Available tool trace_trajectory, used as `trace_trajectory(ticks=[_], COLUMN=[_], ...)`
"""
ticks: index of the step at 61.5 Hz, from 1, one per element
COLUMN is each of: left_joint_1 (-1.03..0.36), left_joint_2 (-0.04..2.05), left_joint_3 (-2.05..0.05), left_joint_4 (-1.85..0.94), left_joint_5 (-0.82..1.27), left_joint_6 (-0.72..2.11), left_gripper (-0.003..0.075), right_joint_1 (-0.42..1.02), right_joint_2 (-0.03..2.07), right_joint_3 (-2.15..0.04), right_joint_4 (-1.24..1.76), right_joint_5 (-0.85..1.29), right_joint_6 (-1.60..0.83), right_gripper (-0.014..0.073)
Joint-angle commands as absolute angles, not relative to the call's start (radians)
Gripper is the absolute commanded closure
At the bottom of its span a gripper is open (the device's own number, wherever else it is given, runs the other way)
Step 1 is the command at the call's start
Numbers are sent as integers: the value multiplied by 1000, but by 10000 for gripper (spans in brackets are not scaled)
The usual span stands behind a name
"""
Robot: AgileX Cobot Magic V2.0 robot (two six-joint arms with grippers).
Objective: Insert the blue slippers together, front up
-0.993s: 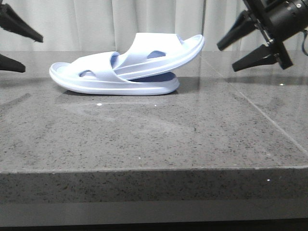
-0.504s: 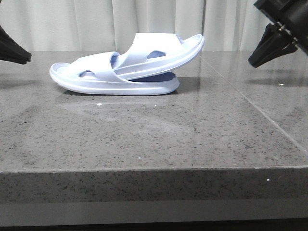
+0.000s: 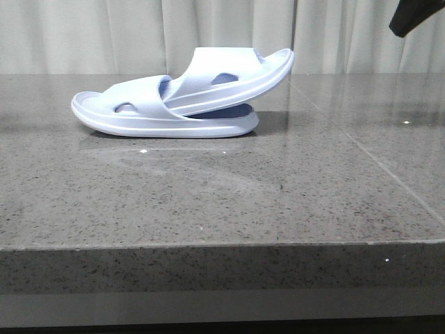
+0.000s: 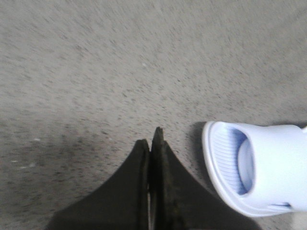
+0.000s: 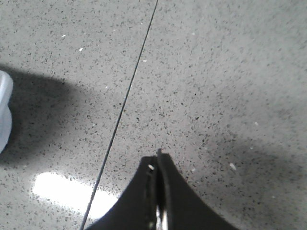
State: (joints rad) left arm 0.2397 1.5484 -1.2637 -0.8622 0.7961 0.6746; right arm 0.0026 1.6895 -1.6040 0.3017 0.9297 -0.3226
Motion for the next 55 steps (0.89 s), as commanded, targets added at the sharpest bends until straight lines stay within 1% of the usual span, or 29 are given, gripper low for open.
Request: trace_trajectory(ticks=[1, 18, 27, 43, 55], left_joint_1=[213, 96, 29, -70, -88], left_joint_2=[1430, 1188, 1076, 845, 660], left_joint_3=[-1221, -974, -862, -693, -575], left_joint_4=[-896, -882, -849, -849, -849], left_joint_5=[665, 397, 305, 201, 178], left_joint_6=[708, 787, 788, 788, 788], left_gripper=[741, 741, 741, 741, 741], right_joint_1=[39, 115, 142, 218, 242], right_joint_2=[1570, 1285, 1118, 825, 614], right_joint_3=[-1552, -1185, -1004, -776, -645], right_joint_4=[220, 183, 182, 182, 185], right_joint_5=[797, 460, 312, 172, 149], right_joint_6=[-299, -289, -289, -289, -289], right_gripper=[701, 701, 701, 701, 701])
